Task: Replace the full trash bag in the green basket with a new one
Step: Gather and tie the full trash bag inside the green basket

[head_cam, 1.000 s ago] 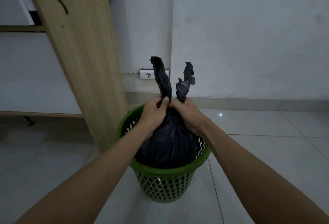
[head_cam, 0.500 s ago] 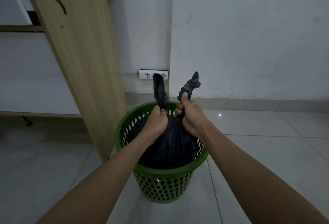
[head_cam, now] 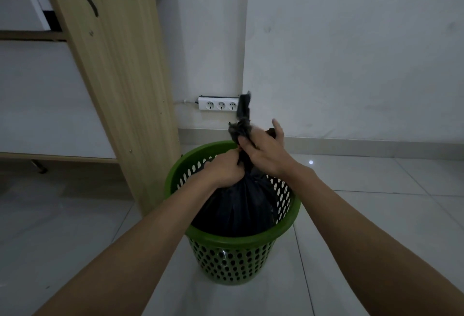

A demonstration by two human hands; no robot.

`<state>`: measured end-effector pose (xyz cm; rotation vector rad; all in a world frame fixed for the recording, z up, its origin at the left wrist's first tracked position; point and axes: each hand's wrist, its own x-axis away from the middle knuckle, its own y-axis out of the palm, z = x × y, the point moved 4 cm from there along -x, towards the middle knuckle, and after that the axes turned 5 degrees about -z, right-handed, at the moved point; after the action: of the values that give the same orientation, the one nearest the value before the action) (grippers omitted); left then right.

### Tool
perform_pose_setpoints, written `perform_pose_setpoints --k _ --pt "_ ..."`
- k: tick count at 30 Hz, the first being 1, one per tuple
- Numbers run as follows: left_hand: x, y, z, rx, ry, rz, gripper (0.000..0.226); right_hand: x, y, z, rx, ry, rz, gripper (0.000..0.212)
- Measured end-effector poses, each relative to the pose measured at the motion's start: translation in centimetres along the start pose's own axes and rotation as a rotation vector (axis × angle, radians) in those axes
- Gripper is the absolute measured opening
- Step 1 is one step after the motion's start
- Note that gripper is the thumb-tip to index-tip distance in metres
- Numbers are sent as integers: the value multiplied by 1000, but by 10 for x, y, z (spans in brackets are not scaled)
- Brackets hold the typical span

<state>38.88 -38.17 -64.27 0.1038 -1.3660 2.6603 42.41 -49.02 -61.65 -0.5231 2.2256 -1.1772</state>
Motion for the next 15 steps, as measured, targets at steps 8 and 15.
perform_pose_setpoints --k 8,15 --pt "10 -4 -11 256 80 67 13 6 13 24 -1002 478 208 28" --pt "11 -9 -13 137 124 267 17 -2 20 18 -647 497 330 21"
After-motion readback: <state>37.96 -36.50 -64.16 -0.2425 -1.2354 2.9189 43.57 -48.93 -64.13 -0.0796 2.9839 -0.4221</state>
